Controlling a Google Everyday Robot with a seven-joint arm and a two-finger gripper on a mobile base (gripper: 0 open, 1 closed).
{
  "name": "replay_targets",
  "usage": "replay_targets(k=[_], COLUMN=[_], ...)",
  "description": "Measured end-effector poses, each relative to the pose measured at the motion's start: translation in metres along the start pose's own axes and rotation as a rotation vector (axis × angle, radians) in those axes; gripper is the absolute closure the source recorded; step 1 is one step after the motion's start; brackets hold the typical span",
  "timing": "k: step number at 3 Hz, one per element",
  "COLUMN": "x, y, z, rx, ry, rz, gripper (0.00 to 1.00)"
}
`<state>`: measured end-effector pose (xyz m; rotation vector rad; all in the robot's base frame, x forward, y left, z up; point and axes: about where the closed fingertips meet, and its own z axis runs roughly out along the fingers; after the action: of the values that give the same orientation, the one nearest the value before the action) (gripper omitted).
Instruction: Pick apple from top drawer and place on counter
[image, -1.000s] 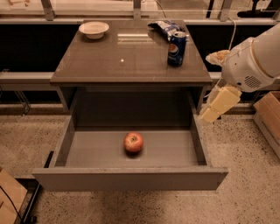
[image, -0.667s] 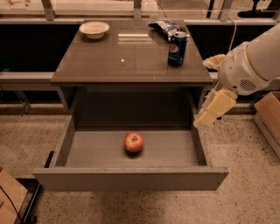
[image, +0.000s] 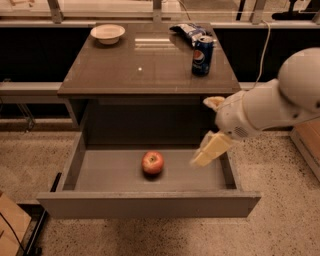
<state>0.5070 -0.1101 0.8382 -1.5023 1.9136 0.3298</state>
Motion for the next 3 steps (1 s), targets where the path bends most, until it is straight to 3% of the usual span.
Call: replay_targets(k=[1,3], x=[0.0049,0.0067], y=[0.0067,0.0061], z=[0.0534,0.0625], rx=[-0.039,-0.044], ry=[-0.072,-0.078], rz=[0.075,0.098], gripper=[0.0,0.0])
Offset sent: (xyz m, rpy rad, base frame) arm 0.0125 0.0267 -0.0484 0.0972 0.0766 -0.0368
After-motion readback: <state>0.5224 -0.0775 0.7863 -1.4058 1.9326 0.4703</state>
